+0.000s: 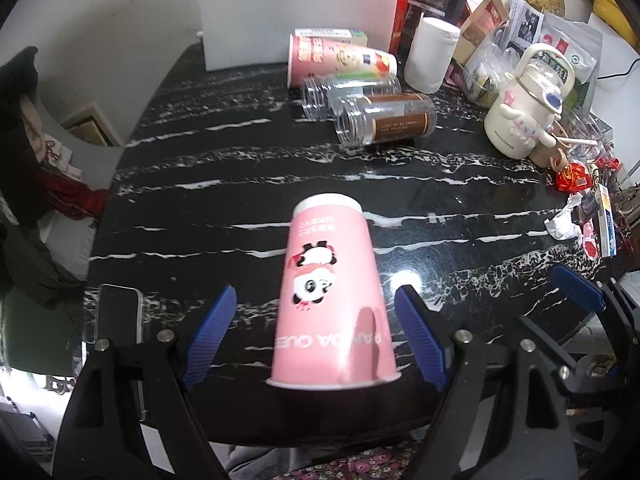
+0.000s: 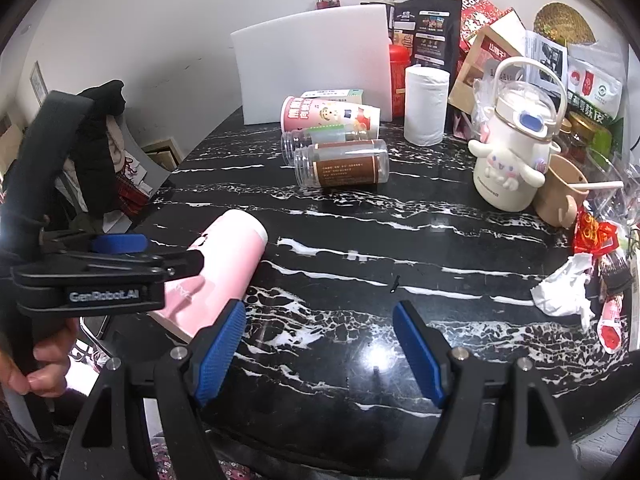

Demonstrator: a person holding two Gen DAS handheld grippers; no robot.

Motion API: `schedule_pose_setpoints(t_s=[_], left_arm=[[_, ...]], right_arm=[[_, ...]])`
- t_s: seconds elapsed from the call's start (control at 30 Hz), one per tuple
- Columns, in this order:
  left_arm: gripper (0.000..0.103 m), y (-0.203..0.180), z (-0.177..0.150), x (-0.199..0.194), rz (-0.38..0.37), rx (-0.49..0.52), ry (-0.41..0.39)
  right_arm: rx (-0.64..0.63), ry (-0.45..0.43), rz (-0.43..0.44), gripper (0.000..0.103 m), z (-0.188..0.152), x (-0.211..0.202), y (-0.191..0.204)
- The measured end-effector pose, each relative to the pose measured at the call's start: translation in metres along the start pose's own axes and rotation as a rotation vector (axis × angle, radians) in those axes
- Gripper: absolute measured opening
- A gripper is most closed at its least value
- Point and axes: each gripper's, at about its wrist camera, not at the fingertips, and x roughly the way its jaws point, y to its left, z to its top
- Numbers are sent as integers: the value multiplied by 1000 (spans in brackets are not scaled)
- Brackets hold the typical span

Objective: Flip cup upside down
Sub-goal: 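Carry the cup toward the right tool while the right tool closes on it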

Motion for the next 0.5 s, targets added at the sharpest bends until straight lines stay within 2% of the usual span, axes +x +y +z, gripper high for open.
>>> schedule_pose_setpoints(t_s=[0.27,0.5], left_arm=[[83,23,-13,-29,55,-2,-33],[84,53,-29,-39,89,-37,-35]], right_arm=[[-25,-14,8,76,3,-10,18],[-57,-15,50,76,8,-8,40]])
